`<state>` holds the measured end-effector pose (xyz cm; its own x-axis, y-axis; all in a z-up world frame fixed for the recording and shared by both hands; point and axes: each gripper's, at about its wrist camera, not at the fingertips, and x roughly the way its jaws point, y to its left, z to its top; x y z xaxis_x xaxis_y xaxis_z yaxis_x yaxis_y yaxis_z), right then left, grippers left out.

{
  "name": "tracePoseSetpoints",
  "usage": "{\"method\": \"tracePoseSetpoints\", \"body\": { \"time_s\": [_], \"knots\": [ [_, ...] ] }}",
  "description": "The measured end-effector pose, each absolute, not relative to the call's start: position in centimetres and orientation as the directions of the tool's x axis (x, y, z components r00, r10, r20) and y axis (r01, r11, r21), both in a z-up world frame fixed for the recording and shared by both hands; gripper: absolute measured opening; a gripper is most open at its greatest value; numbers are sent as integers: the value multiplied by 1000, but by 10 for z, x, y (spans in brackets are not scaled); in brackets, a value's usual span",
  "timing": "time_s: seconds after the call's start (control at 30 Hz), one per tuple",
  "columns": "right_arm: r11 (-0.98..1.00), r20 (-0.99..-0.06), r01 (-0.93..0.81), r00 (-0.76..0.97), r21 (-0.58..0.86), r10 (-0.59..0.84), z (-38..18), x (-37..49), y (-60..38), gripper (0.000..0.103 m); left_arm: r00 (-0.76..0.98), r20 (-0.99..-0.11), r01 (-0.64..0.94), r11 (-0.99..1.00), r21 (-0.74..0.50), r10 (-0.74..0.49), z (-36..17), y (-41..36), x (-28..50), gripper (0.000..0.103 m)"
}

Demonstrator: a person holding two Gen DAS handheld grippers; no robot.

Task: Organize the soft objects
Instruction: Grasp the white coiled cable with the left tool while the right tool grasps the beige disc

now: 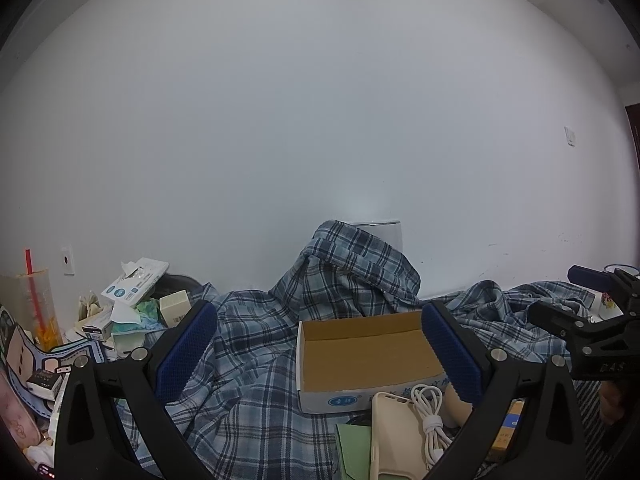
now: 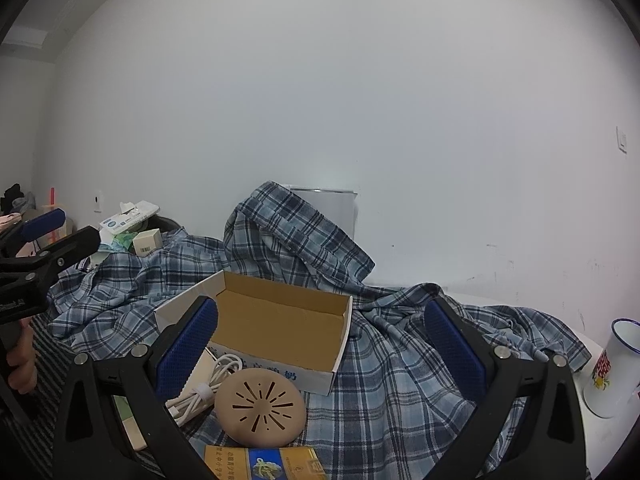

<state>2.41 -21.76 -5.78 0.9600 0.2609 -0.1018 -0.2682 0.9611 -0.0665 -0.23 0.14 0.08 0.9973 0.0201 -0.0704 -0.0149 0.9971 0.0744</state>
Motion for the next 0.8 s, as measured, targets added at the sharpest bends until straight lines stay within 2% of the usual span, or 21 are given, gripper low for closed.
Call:
{"method": "tracePoseSetpoints", "body": {
  "time_s": [0.13,0.27,0.4,0.5,0.67,0.8],
  "knots": [
    [958,-123,-281,954,-52,273,-58,28,-219,103,995,-78,-50,988,144,62,10,-10,-7,103],
    [946,-177,-324,932,-21,315,-50,33,-222,103,988,-154,19,992,127,1,24,-13,-7,103],
    [917,-286,-399,877,13,386,-35,45,-222,103,966,-258,61,992,108,-31,22,-8,3,103],
    [890,-402,-455,811,22,424,-35,64,-213,103,950,-312,61,992,115,-22,9,-3,11,103],
    [847,-596,-531,668,36,445,-68,96,-192,96,904,-427,74,990,117,-17,-11,1,21,103],
    [839,-688,-533,567,112,452,-102,124,-191,92,860,-508,130,980,153,-35,-21,-8,23,103]
  ]
}}
